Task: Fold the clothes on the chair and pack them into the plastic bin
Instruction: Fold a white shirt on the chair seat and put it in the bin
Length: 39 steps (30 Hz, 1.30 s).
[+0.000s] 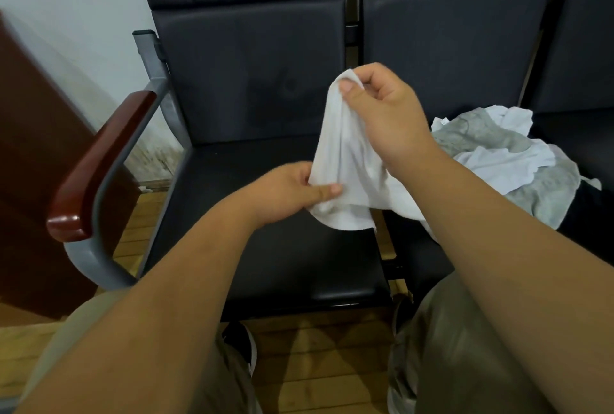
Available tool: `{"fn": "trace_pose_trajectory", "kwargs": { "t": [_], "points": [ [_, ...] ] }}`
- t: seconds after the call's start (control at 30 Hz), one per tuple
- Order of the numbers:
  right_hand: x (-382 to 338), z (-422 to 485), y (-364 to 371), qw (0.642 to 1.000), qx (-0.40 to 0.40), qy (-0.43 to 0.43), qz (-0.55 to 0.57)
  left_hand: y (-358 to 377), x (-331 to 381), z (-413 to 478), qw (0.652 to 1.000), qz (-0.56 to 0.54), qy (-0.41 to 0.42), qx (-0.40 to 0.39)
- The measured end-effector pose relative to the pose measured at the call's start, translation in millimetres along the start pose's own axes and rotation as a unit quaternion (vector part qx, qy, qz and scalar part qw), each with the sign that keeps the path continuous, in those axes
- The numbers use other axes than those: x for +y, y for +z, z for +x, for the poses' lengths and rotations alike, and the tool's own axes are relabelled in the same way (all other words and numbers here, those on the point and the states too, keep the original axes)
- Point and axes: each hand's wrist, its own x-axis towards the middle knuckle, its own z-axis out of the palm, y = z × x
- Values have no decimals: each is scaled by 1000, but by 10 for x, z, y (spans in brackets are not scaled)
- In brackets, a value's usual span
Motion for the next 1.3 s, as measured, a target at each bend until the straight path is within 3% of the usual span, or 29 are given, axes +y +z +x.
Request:
{"fn": "trace_pose_trajectory", "kwargs": {
  "t": [0.1,0.17,0.3,0.43,0.5,0.57,0.6,0.67,0.77,0.87,1.0,1.13,1.3],
  "points": [
    [36,48,-155,998,62,27,21,51,-171,105,997,67,-49,2],
    [75,90,-246,994,95,45,31,70,-232,136,997,45,-58,18],
    [141,149,-364,985,149,81,31,-3,-158,84,988,-137,-31,62],
    [237,166,-406,983,148,111,10,-251,91,-133,936,-325,13,133],
    [278,171,-381,983,134,128,-6,-425,150,-306,954,-274,20,117],
    [286,169,-338,981,120,146,-30,-568,101,-459,994,-97,-34,48],
    [288,168,-316,981,115,153,-43,-611,47,-503,997,-2,-80,9],
    [299,169,-279,980,108,159,-54,-666,-112,-502,973,152,-171,-19],
    [323,170,-231,981,100,151,-75,-732,-296,-445,923,310,-228,28],
    [364,197,-218,981,124,122,-91,-788,-391,-426,905,336,-245,86],
    [454,243,-257,976,143,115,-116,-813,-453,-434,939,193,-202,200],
    [574,222,-216,957,47,140,-250,-685,-327,-396,947,5,-140,289],
    [968,-51,-47,855,-221,241,-403,-359,-524,-245,948,209,-163,176]
  ]
}}
